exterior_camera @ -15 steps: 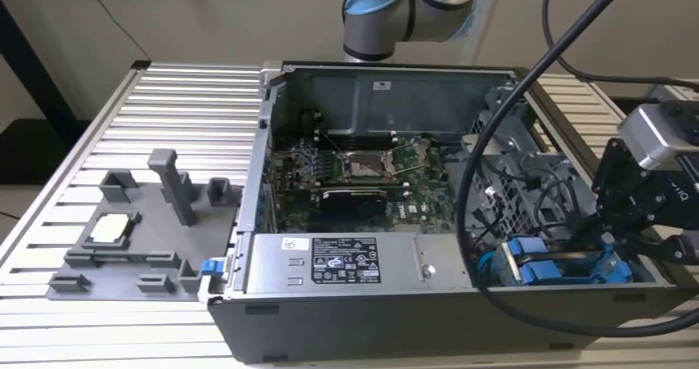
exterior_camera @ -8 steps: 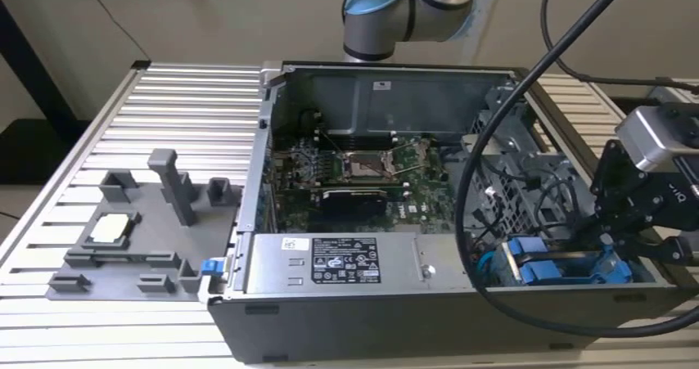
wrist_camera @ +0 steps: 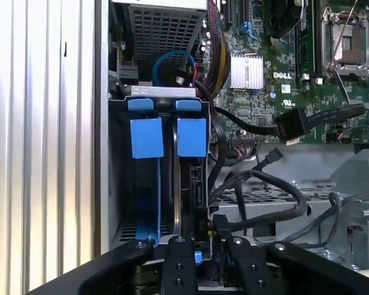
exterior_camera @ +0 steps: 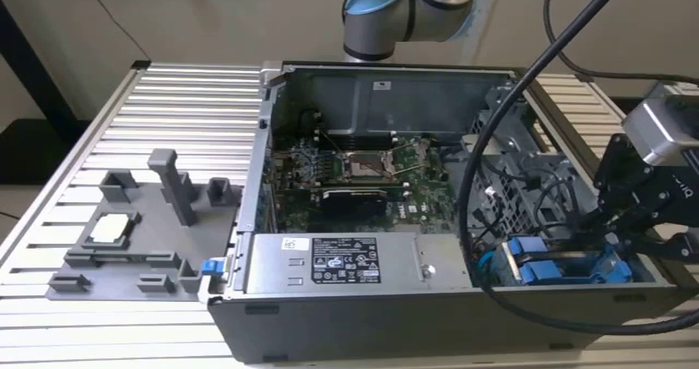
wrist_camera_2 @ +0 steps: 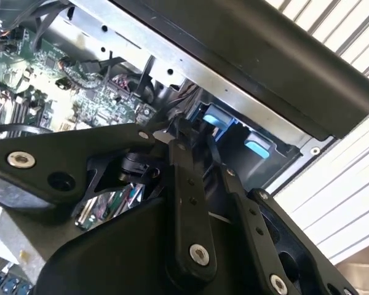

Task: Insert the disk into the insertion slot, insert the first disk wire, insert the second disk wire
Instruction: 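Insert the first disk wire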

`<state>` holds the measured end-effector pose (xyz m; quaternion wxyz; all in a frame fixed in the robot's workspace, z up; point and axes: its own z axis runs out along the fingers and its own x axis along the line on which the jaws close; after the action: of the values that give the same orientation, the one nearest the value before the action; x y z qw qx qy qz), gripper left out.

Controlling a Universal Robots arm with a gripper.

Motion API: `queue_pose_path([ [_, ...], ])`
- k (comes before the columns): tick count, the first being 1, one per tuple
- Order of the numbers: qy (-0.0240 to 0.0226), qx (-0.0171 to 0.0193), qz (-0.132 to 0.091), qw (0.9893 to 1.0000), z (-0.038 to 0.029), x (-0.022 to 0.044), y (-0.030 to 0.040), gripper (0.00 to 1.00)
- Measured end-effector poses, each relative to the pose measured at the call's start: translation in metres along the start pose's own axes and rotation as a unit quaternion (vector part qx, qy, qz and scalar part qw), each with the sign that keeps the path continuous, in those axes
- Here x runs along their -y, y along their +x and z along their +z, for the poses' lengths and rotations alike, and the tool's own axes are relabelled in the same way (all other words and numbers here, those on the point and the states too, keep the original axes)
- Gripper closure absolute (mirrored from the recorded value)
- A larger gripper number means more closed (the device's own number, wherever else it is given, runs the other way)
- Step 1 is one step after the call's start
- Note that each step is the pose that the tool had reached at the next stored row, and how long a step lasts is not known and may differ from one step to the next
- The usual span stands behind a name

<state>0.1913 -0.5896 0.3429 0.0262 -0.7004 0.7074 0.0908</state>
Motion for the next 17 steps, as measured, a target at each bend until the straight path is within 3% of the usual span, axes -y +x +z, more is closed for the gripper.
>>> queue_pose_path([
  [7, 0.0000, -0.0001, 0.000, 1.0000, -0.0312, -0.0029, -0.0052, 0.73],
  [10, 0.0000, 0.0000, 0.000, 1.0000, -0.0409, -0.0038, -0.0068, 0.73],
  [17, -0.0003, -0.0001, 0.000, 1.0000, -0.0415, -0.0039, -0.0069, 0.73],
])
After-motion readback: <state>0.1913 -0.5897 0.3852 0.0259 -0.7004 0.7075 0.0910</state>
